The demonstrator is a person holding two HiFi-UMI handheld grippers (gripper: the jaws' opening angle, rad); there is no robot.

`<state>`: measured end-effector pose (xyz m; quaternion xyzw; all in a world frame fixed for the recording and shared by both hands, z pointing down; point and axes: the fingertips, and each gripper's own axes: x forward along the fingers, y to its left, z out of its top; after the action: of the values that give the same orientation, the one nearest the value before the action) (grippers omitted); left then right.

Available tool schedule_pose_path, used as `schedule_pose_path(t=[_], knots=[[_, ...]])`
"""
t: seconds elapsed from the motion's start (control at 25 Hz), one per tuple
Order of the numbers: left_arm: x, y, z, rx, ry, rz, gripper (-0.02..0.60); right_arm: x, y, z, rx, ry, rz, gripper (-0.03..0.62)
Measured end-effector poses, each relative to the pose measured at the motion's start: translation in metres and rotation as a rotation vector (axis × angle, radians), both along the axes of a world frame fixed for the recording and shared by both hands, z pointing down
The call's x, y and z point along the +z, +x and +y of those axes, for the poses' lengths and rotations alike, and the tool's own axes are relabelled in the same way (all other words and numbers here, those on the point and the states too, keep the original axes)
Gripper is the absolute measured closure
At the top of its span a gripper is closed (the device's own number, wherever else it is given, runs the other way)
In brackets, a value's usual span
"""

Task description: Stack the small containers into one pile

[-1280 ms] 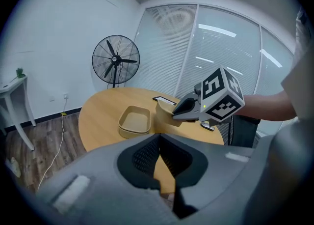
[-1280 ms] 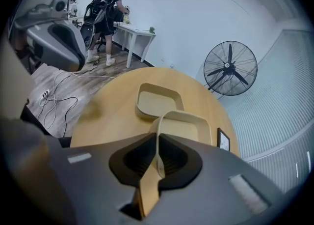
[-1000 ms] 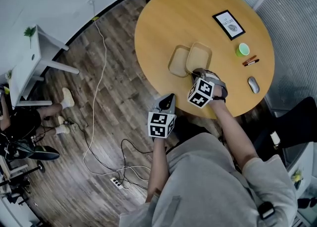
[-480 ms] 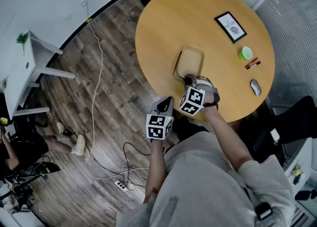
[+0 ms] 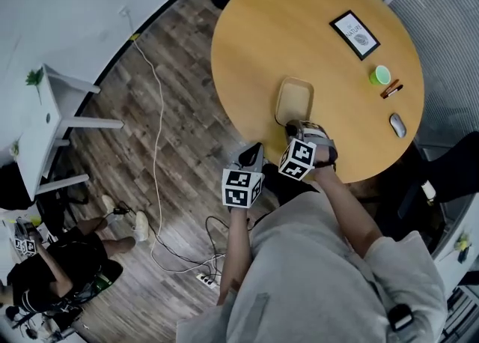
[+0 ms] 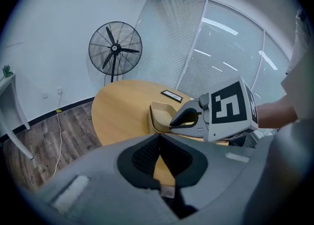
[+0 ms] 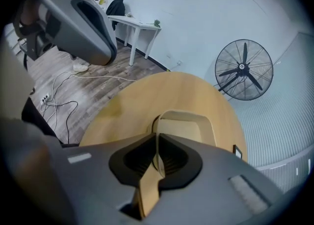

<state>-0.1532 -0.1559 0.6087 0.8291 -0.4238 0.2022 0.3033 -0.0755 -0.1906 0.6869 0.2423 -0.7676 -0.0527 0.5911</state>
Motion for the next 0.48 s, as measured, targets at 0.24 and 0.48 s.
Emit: schedule_pose_path(t=[0.24,0.48], knots=[[-0.006,-0.001,-0.014,0.087,0.000,-0.028,0.578,0.002,0.006,0.003,0.092,-0.038,-0.070,0.534],[-0.005,0.005,-0.023,0.169,0.000,-0.053,0.578,-0.007,0.008,0.001,0.238,-0.064,-0.204,0.530]])
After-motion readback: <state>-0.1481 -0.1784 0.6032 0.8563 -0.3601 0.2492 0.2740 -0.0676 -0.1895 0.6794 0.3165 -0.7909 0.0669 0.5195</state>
